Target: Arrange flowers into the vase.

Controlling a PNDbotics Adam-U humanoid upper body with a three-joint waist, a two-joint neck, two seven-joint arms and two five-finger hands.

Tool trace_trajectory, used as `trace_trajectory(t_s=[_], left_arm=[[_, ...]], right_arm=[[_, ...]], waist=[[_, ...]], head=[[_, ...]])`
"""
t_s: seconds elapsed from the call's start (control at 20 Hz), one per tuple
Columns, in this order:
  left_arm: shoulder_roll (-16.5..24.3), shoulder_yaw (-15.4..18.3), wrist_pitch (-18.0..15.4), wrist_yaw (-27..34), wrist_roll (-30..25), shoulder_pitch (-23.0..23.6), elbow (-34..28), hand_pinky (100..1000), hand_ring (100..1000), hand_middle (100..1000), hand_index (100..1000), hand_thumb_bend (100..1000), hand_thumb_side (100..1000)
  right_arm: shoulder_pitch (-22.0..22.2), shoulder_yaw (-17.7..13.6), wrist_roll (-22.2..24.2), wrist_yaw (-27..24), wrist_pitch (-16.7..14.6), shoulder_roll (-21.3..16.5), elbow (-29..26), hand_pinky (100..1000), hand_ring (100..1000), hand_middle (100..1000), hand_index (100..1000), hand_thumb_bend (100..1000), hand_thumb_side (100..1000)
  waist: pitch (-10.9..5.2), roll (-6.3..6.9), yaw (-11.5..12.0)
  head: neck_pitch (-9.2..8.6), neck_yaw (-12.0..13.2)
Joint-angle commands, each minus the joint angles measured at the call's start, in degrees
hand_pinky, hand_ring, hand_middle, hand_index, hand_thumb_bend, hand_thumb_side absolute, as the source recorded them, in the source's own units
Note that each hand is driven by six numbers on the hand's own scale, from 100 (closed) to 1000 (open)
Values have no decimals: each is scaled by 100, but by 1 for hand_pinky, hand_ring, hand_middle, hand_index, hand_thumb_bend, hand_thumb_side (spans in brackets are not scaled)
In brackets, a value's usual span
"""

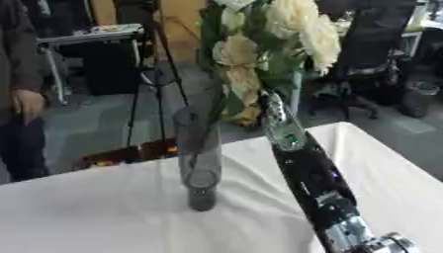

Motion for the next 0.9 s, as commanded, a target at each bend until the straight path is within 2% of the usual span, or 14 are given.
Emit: trace_trajectory(t_s=[0.05, 0.45, 0.9], left_arm=[[107, 69, -8, -15, 36, -27, -60, 574, 736, 648, 648, 341, 1000], [126, 84, -7, -19, 54, -15, -59, 575, 736, 647, 648, 341, 1000], [133, 95, -10, -20, 69, -11, -62, 576, 736, 647, 648, 341, 1000]], right_arm=[[-36, 44, 324, -108, -131, -239, -204, 395, 717, 442, 507, 551, 1000], [169, -7, 987, -407, -216, -332, -298, 478, 777, 499, 571, 568, 1000], [366, 23, 1320, -529, -337, -442, -405, 550, 822, 544, 616, 596, 1000]], waist=[[-188, -99, -28], [-207, -121, -104], [-214, -143, -201]], head=[[34, 44], [97, 65], [124, 103]])
